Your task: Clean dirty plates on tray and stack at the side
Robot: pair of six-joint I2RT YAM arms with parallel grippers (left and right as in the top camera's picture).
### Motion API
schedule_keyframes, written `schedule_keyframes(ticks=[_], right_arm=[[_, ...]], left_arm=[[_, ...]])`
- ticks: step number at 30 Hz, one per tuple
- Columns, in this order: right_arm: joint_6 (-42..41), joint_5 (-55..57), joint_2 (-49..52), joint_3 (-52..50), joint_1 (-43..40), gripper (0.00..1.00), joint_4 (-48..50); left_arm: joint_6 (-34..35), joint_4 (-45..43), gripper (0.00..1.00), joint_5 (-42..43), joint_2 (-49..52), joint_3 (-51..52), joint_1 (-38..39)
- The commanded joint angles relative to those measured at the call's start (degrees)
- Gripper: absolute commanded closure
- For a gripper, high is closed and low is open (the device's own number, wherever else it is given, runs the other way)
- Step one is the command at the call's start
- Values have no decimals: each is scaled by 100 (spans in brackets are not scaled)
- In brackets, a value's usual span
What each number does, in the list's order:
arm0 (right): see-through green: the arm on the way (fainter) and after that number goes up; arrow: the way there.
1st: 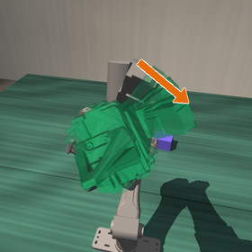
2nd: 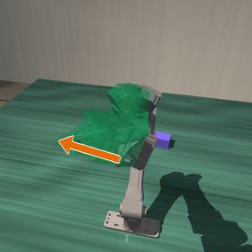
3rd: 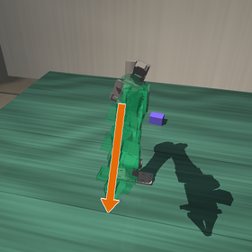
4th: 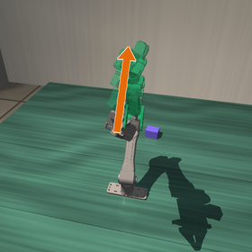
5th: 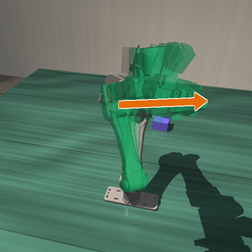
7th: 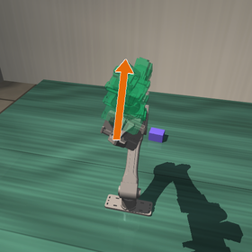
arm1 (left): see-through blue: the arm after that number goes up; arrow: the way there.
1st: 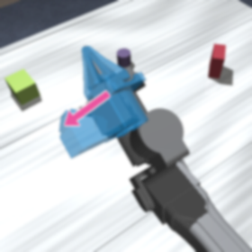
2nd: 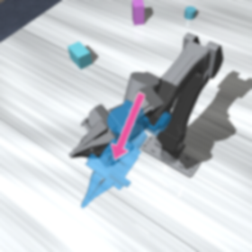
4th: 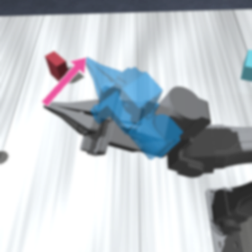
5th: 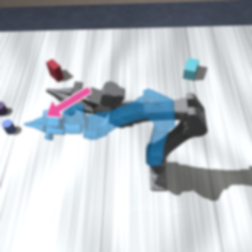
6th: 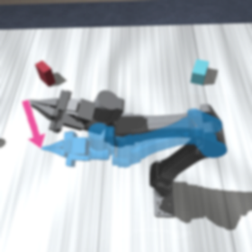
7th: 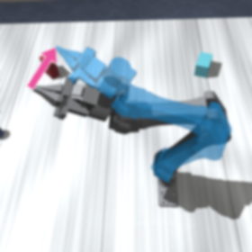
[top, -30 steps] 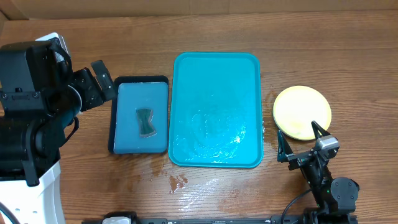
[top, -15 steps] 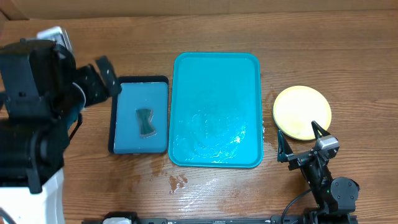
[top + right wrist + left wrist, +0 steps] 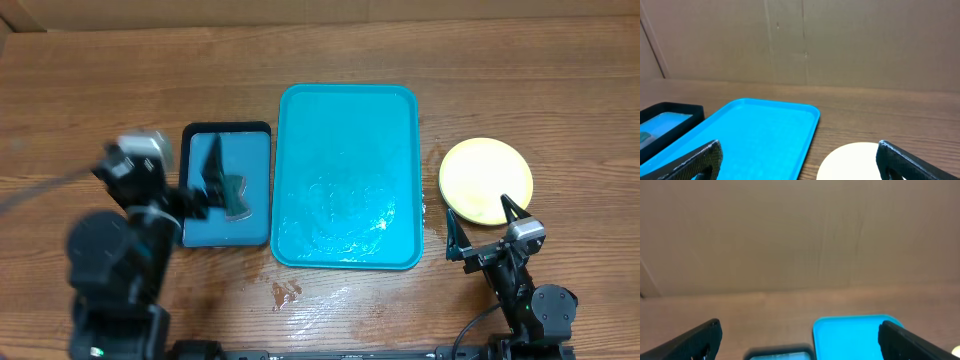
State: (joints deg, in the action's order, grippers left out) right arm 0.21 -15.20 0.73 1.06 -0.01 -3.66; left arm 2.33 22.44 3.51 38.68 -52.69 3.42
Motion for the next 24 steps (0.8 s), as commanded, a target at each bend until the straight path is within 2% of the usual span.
schedule_keyframes(ticks=[1,9,13,20,24], right_arm=[[4,9,-35,-59,4,0,31],[7,9,-35,-59,4,0,31],[7,9,-35,-59,4,1,31],[7,9,-35,-59,4,0,31],[7,9,-35,-59,4,0,31]], left_arm=[[-232,-334,0,116,-868,1239,35],[-227,-859,0,57,-2933,3394,-9],[28,-951,0,57,-3792,4127,-190],[111,-2094,0,83,-3853,5139,-238],[133,-1843,0,94,-3853,5243,-232]])
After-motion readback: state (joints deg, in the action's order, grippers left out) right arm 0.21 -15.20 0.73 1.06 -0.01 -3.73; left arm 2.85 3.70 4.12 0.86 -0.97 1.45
